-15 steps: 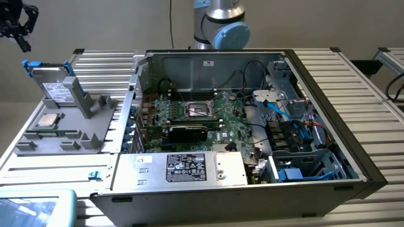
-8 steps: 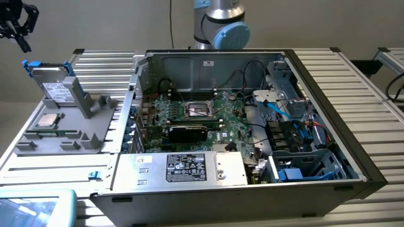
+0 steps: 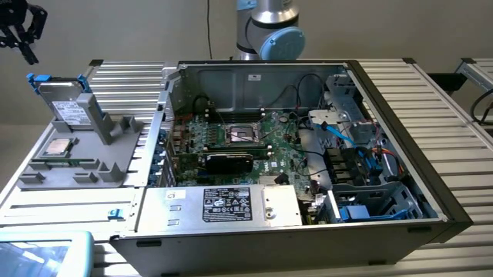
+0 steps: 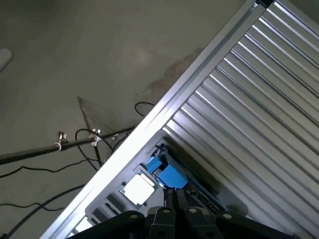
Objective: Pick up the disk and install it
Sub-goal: 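Pick up the disk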
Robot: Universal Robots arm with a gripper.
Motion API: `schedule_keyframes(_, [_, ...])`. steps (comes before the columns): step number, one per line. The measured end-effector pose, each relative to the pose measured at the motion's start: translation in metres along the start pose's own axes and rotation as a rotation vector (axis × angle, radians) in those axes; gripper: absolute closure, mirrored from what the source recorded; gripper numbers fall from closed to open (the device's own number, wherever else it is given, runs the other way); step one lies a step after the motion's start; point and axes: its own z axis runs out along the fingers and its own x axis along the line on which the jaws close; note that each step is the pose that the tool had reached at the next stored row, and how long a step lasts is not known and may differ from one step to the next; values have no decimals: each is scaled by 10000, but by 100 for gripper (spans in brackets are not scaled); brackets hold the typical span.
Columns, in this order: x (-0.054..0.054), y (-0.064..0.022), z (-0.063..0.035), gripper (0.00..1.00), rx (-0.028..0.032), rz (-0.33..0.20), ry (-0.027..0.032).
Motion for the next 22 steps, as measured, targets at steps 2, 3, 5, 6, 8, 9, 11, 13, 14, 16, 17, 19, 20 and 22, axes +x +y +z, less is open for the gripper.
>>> schedule_keyframes(2, [0,0,1,89,9,-359,10])
schedule_keyframes(3, [0,0,1,89,15,-539,13])
schedule_keyframes(5, [-1,0,3,89,38,-904,8])
schedule_keyframes(6, [-1,0,4,89,49,-1078,5])
schedule_keyframes(8, [0,0,5,89,73,-1444,-2])
schedule_keyframes(9, [0,0,5,89,86,-1628,-5])
schedule_keyframes(11, [0,0,7,89,115,-1993,-17])
schedule_keyframes(13, [0,0,7,89,144,-2353,-27])
schedule_keyframes(14, [0,0,7,89,157,-2533,-32])
schedule_keyframes(16, [0,0,8,89,188,-2903,-45])
schedule_keyframes(17, [0,0,8,89,207,-3084,-54])
schedule_keyframes(19, [0,0,9,89,254,-3443,-81])
schedule_keyframes(20, [0,0,9,89,279,-3629,-96])
schedule_keyframes(22, [0,0,9,89,330,-3989,-125])
